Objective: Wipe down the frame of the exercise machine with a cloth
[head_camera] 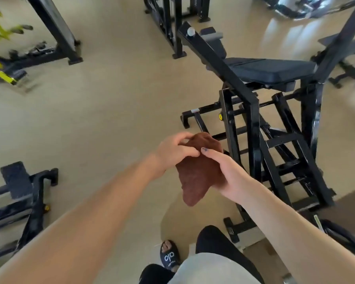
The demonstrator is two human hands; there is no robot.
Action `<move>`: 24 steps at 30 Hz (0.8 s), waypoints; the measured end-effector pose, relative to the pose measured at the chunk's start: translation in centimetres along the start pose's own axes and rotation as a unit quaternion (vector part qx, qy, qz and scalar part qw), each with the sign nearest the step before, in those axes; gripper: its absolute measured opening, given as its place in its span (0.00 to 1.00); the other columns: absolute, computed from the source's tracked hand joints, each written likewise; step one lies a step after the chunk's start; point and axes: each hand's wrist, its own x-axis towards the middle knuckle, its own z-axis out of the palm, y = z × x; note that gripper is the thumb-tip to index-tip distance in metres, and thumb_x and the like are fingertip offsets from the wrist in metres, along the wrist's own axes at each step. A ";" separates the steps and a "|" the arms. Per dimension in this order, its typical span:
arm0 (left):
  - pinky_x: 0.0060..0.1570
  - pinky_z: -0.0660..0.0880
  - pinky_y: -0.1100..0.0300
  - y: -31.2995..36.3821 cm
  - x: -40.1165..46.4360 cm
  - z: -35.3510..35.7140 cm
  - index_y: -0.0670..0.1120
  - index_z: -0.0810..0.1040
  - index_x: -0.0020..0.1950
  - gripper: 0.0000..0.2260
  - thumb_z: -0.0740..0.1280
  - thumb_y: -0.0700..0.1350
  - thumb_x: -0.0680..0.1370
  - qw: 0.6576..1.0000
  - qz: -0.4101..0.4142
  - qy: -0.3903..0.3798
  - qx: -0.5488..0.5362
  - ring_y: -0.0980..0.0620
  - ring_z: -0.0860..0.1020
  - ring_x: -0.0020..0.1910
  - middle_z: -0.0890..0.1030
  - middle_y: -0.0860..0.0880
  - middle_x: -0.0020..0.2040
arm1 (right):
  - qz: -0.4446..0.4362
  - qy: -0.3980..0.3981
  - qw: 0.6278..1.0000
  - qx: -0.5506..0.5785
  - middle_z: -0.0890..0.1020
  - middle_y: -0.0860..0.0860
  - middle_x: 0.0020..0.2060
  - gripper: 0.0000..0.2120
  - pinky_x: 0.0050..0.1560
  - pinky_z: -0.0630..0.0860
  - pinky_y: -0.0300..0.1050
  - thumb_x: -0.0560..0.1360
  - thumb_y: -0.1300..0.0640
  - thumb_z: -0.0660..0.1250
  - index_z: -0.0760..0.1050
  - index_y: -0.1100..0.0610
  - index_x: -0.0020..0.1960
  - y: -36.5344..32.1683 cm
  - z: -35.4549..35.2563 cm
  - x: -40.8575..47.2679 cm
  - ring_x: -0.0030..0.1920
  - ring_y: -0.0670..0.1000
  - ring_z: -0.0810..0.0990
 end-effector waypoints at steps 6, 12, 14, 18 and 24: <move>0.59 0.79 0.49 3.0 7.3 -4.2 0.54 0.78 0.62 0.22 0.76 0.52 0.69 0.996 0.024 -0.022 0.079 0.47 0.82 0.56 0.83 0.46 0.56 | -0.067 -0.006 0.996 0.064 0.82 0.57 0.65 0.20 0.59 0.81 0.57 0.81 0.51 0.70 0.74 0.50 0.72 -3.9 1.1 5.7 0.65 0.58 0.81; 0.63 0.77 0.50 5.8 18.0 -7.5 0.54 0.77 0.60 0.13 0.74 0.48 0.77 0.988 0.076 -0.020 0.134 0.51 0.80 0.59 0.81 0.49 0.57 | -0.101 -0.005 0.985 0.142 0.81 0.58 0.66 0.20 0.55 0.82 0.52 0.82 0.51 0.68 0.74 0.50 0.73 -9.4 0.2 13.3 0.65 0.57 0.81; 0.59 0.77 0.54 7.1 21.6 -8.9 0.56 0.77 0.60 0.13 0.74 0.51 0.78 0.984 0.092 -0.011 0.155 0.52 0.80 0.57 0.81 0.52 0.56 | -0.106 0.005 0.983 0.147 0.81 0.57 0.65 0.20 0.55 0.82 0.52 0.82 0.51 0.68 0.72 0.49 0.74 -12.0 0.1 15.9 0.65 0.57 0.81; 0.52 0.78 0.54 10.4 28.3 -12.0 0.58 0.76 0.55 0.09 0.70 0.57 0.78 0.976 0.124 0.038 0.173 0.51 0.82 0.52 0.80 0.56 0.50 | -0.127 0.117 0.980 0.094 0.83 0.54 0.63 0.18 0.56 0.82 0.58 0.80 0.51 0.70 0.75 0.45 0.69 -17.4 0.1 20.6 0.62 0.56 0.83; 0.59 0.76 0.49 16.4 37.4 -17.9 0.57 0.73 0.55 0.08 0.61 0.55 0.78 0.941 0.205 0.210 0.167 0.49 0.78 0.54 0.77 0.56 0.51 | -0.232 0.339 0.909 0.067 0.79 0.47 0.61 0.18 0.63 0.79 0.60 0.81 0.52 0.70 0.72 0.43 0.69 -24.9 1.3 26.6 0.60 0.53 0.79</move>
